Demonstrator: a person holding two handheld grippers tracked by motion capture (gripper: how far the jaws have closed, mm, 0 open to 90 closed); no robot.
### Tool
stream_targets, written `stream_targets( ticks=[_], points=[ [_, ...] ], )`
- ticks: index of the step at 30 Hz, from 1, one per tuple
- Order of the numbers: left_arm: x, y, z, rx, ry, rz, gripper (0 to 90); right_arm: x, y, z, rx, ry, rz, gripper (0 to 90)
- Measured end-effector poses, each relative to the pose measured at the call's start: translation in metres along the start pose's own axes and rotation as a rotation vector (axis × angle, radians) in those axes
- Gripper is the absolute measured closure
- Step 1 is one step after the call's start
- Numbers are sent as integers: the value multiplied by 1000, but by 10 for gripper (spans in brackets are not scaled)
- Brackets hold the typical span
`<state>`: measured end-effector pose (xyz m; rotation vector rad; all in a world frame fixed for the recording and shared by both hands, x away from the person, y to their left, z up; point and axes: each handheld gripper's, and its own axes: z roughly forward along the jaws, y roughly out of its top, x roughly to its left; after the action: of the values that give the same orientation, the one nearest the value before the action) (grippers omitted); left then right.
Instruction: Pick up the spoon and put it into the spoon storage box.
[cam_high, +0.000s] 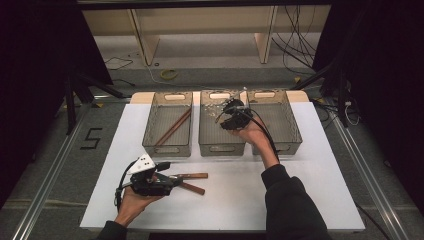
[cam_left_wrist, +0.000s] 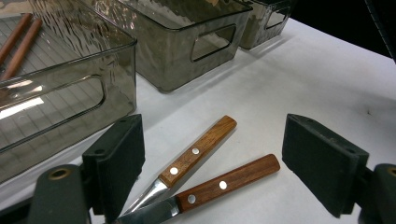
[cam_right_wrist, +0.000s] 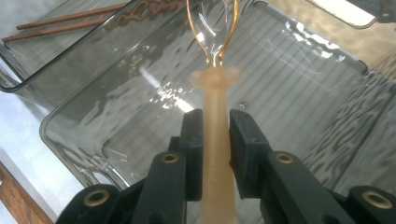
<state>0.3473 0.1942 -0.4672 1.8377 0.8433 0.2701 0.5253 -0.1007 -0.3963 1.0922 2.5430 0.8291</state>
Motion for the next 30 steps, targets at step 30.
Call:
stream_targets(
  ticks=[30],
  points=[
    [5,4,-3,20,-11,1,203,10,-34,-53,-100,83,-37,442]
  ],
)
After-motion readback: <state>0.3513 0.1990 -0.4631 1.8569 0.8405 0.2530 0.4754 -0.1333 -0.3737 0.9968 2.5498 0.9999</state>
